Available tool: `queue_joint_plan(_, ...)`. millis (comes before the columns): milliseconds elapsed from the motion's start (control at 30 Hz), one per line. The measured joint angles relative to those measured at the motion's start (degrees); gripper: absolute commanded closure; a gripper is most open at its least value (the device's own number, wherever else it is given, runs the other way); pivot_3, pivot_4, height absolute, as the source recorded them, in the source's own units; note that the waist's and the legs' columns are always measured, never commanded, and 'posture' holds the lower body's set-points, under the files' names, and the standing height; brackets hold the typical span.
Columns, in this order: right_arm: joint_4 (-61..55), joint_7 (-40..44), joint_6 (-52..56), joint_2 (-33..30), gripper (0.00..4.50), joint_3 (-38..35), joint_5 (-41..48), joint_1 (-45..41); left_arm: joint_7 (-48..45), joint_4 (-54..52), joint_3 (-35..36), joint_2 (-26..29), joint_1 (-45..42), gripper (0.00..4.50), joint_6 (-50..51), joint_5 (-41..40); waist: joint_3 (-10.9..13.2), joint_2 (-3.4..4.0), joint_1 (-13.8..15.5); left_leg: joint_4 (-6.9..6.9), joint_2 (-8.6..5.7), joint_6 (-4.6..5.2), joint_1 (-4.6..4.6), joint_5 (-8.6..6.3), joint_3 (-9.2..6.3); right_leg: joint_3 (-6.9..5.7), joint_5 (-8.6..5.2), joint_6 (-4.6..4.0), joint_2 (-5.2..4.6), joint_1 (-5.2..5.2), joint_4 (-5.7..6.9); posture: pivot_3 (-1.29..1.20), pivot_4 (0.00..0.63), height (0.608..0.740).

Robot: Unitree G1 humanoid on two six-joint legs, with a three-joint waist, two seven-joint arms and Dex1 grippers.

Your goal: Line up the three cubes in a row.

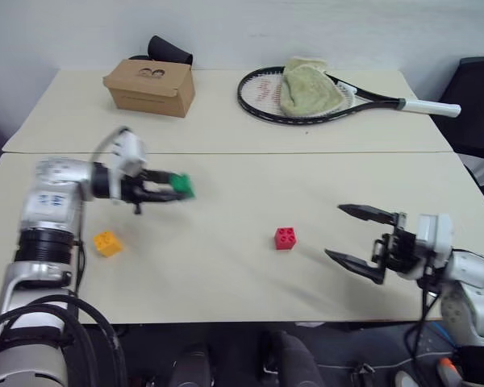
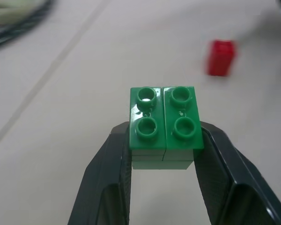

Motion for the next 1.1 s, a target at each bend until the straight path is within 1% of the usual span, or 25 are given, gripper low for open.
queue_joint_plan(67, -0.7, 0.5, 0.4, -0.3, 0.00, 0.1, 0.0, 1.5, 1.2, -5.4, -3.9, -2.3, 2.2, 3.02, 2.2, 1.2, 0.0, -0.01, -0.1, -0.01, 0.01, -0.01, 0.12, 0.00, -0.16, 0.29, 0.00, 0.00, 0.05, -0.01, 0.08, 0.00, 0.150, 0.740)
queue_joint_plan(133, -0.7, 0.3, 0.5, -0.3, 0.00, 0.1, -0.1, 2.0, 3.6, -7.6, -6.7, -4.5, 3.9, 3.02, 2.6, 2.9, 0.0, -0.01, -0.3, -0.07, 0.01, -0.03, 0.28, -0.01, -0.21, 0.61, 0.00, 0.01, 0.06, -0.02, 0.13, 0.00, 0.150, 0.740)
queue_joint_plan(233, -0.7, -0.3, 0.4, -0.2, 0.00, 0.2, -0.3, 2.0, 7.4, -8.0, -9.8, -6.6, 6.0, 3.02, 1.1, 6.6, 0.0, -0.02, -0.3, -0.09, 0.04, -0.14, 0.43, -0.05, -0.26, 0.78, 0.00, 0.00, 0.08, -0.02, 0.16, 0.00, 0.150, 0.740)
queue_joint_plan(400, -0.8, -0.8, 0.1, 0.9, 0.00, 0.4, -1.0, 2.5, 11.5, -5.9, -10.4, -8.3, 6.4, 3.02, 0.1, 8.9, 0.0, -0.03, 0.0, -0.08, 0.00, -0.09, 0.43, -0.08, -0.27, 0.77, 0.00, 0.00, 0.08, 0.00, 0.15, 0.00, 0.150, 0.740)
queue_joint_plan(600, -0.8, -0.7, -0.9, 1.8, 0.00, 0.4, -1.4, 3.8, 12.2, -4.0, -10.3, -9.3, 6.3, 3.02, -2.4, 9.5, 0.0, -0.03, 0.1, -0.06, 0.00, -0.04, 0.48, -0.11, -0.28, 0.75, 0.00, 0.00, 0.08, 0.07, 0.14, 0.00, 0.150, 0.740)
queue_joint_plan(733, -0.8, -0.7, -1.3, 2.0, 0.00, 0.4, -1.4, 4.0, 11.9, -3.4, -10.4, -9.4, 6.3, 3.02, -3.4, 9.7, 0.0, -0.03, 0.1, -0.07, 0.01, -0.01, 0.68, -0.15, -0.31, 0.73, 0.00, 0.00, 0.07, 0.37, 0.07, 0.00, 0.150, 0.740)
queue_joint_plan(767, -0.8, -0.7, -1.5, 2.0, 0.00, 0.4, -1.5, 4.0, 11.9, -3.2, -10.4, -9.4, 6.3, 2.29, -3.8, 9.8, 0.0, -0.03, 0.1, -0.09, 0.02, -0.03, 0.72, -0.16, -0.32, 0.72, -0.01, 0.01, 0.07, 0.41, 0.06, 0.00, 0.150, 0.740)
queue_joint_plan(800, -0.8, -0.7, -1.8, 2.2, 0.00, 0.5, -1.5, 4.0, 11.9, -2.9, -10.4, -9.4, 6.3, 2.09, -4.3, 10.1, 0.0, -0.02, 0.1, -0.09, 0.03, -0.03, 0.73, -0.17, -0.33, 0.72, -0.01, 0.00, 0.07, 0.41, 0.06, 0.00, 0.150, 0.740)
queue_joint_plan(900, -0.7, -0.7, -2.1, 2.7, 0.00, 0.9, -1.5, 3.8, 12.5, -2.0, -9.6, -9.4, 6.3, 1.16, -4.9, 10.3, 0.0, -0.03, 0.1, -0.08, 0.04, -0.03, 0.72, -0.17, -0.33, 0.72, -0.01, 0.01, 0.07, 0.41, 0.06, 0.00, 0.150, 0.740)
queue_joint_plan(933, -0.7, -0.6, -2.2, 2.8, 0.00, 1.1, -1.5, 3.7, 12.7, -2.1, -8.9, -9.4, 6.2, 0.95, -5.1, 10.0, 0.0, -0.03, 0.0, -0.09, 0.05, -0.04, 0.72, -0.17, -0.33, 0.73, -0.01, 0.01, 0.06, 0.41, 0.06, 0.00, 0.150, 0.740)
queue_joint_plan(1000, -0.6, -0.6, -2.2, 2.8, 0.00, 1.6, -1.5, 3.4, 13.0, -3.6, -7.0, -9.0, 6.2, 0.95, -5.6, 9.2, 0.0, -0.03, -0.1, -0.08, 0.09, -0.06, 0.72, -0.19, -0.32, 0.73, -0.01, 0.00, 0.06, 0.39, 0.06, 0.00, 0.150, 0.740)
queue_joint_plan(1100, -0.3, -0.4, -2.2, 2.8, 0.00, 2.3, -1.5, 2.7, 12.5, -10.6, -2.7, -5.2, 7.9, 0.95, -5.8, 6.2, 0.0, -0.02, -0.3, -0.14, 0.14, -0.13, 0.80, -0.21, -0.30, 0.76, -0.03, -0.04, 0.08, 0.42, 0.07, 0.00, 0.150, 0.740)
